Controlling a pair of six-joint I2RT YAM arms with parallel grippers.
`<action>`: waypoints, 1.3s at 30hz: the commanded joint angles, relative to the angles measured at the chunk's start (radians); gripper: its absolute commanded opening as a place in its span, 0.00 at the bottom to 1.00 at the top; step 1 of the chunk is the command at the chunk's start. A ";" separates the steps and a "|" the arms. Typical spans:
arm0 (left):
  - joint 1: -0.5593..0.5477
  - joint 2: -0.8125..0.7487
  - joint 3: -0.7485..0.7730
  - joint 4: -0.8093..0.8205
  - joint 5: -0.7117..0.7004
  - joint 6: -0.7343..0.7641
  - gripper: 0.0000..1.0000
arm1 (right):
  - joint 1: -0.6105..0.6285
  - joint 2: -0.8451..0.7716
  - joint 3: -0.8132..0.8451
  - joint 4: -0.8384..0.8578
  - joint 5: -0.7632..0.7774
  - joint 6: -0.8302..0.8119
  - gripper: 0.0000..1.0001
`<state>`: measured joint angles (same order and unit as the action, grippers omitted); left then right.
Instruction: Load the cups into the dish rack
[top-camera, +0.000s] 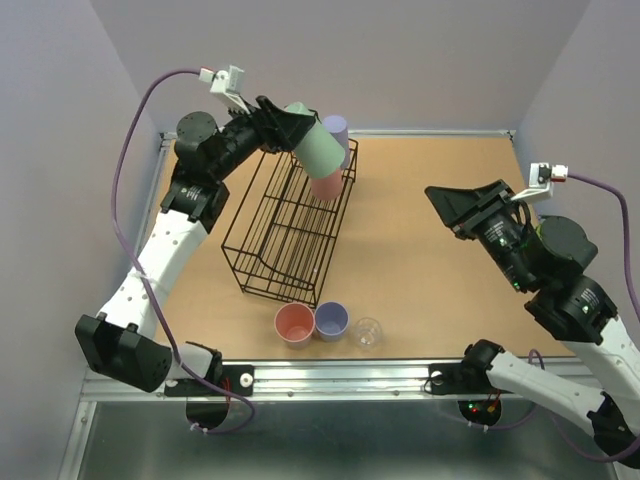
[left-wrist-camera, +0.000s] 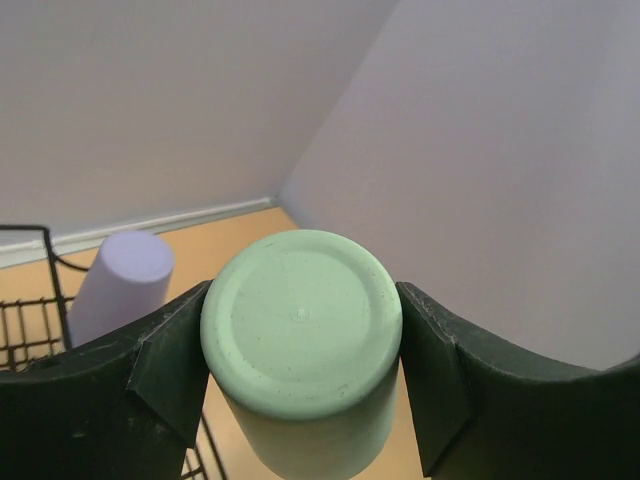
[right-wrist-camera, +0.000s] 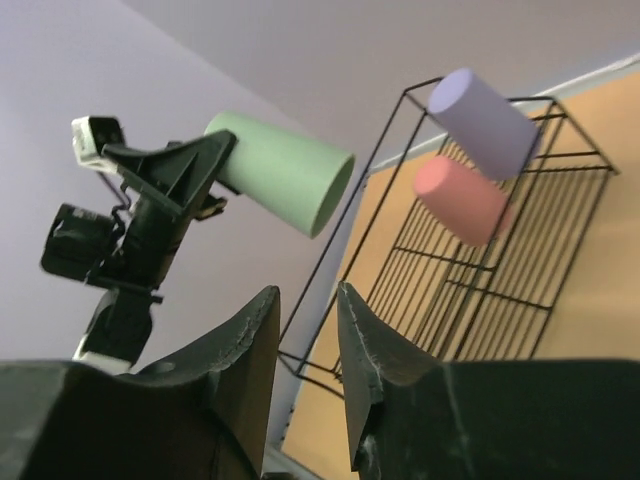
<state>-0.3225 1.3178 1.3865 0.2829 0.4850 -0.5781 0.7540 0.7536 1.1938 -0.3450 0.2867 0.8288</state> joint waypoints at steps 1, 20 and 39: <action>-0.099 -0.045 0.052 -0.208 -0.164 0.291 0.00 | 0.002 -0.025 -0.020 -0.146 0.147 -0.031 0.34; -0.323 -0.048 -0.135 -0.320 -0.657 0.457 0.00 | 0.002 -0.060 0.023 -0.334 0.218 -0.059 0.63; -0.362 0.070 -0.214 -0.152 -0.766 0.409 0.00 | 0.002 -0.050 0.041 -0.358 0.264 -0.094 0.63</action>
<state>-0.6613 1.3689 1.1835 0.0475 -0.2420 -0.1661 0.7540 0.7052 1.1957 -0.7086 0.5098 0.7551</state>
